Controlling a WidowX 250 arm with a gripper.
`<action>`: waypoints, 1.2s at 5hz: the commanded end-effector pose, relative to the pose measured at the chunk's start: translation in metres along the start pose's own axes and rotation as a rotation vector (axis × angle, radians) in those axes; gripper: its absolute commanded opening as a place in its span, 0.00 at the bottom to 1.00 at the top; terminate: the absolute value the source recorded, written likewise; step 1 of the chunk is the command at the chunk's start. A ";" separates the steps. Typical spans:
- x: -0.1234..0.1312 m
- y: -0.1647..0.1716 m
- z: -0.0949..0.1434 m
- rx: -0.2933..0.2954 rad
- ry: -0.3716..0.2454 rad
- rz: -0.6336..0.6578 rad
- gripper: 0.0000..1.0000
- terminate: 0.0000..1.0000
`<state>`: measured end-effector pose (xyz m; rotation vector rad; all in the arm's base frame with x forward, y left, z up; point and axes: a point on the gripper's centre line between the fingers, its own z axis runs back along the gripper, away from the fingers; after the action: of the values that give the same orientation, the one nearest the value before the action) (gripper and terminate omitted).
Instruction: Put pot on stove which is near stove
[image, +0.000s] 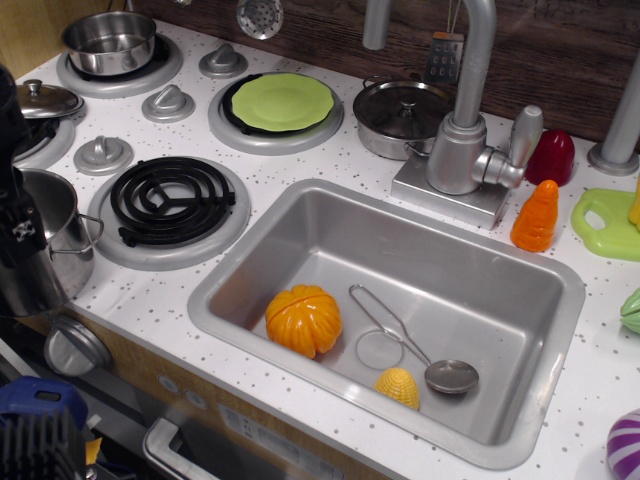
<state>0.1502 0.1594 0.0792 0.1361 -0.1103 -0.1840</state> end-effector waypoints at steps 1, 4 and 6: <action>-0.001 0.005 -0.015 0.009 -0.020 -0.006 1.00 0.00; 0.000 -0.003 -0.045 -0.028 -0.022 0.035 1.00 0.00; 0.006 0.003 -0.042 -0.021 -0.006 0.019 0.00 0.00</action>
<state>0.1570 0.1607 0.0339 0.1050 -0.0875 -0.1704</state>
